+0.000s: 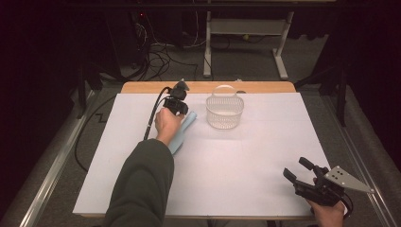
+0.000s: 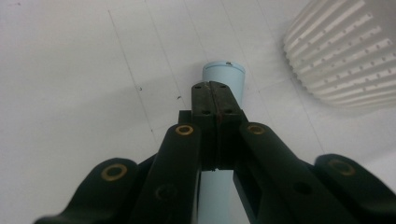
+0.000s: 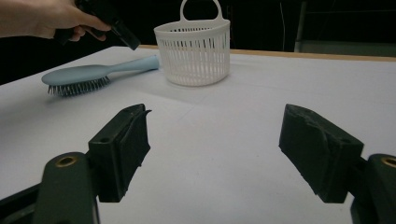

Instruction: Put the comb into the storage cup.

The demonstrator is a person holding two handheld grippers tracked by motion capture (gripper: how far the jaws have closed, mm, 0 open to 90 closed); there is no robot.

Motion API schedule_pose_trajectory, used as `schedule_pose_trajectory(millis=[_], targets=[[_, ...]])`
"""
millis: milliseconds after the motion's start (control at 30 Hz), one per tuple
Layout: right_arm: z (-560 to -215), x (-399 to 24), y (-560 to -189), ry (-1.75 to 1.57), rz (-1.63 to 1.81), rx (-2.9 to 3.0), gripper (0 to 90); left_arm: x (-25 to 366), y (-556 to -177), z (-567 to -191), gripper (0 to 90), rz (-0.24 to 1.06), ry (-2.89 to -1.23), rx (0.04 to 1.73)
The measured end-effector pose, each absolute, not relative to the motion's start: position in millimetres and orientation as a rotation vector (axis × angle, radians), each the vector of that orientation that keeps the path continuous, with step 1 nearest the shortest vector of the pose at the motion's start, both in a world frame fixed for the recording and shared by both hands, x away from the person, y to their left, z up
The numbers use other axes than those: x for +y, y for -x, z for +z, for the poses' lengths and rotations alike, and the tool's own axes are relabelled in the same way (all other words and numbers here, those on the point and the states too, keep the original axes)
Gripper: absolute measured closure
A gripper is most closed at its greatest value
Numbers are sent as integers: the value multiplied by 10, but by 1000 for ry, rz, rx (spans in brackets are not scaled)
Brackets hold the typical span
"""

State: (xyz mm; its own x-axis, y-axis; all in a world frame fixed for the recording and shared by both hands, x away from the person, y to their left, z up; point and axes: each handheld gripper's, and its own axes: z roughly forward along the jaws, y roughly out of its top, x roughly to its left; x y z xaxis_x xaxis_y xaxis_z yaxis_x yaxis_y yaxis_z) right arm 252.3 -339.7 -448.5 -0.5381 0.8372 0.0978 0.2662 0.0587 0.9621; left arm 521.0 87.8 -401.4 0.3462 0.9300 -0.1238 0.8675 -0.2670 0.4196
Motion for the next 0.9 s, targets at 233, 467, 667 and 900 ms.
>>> schedule_pose_trajectory(millis=[233, 467, 667, 900], targets=[[-4486, -3396, -2527, -1096, 1500, 1849, 245, 868, -5304, -4186, 884, 179, -2192, 1639], [-4485, -3394, -2524, -1096, 1501, 1850, 245, 853, -5318, -4206, 884, 170, -2177, 1657], [-4485, -3387, -2526, -1094, 1499, 1855, 246, 852, -5315, -4200, 884, 161, -2178, 1653], [-4486, -3387, -2526, -1096, 1501, 1855, 246, 850, -5329, -4231, 884, 137, -2184, 1662]])
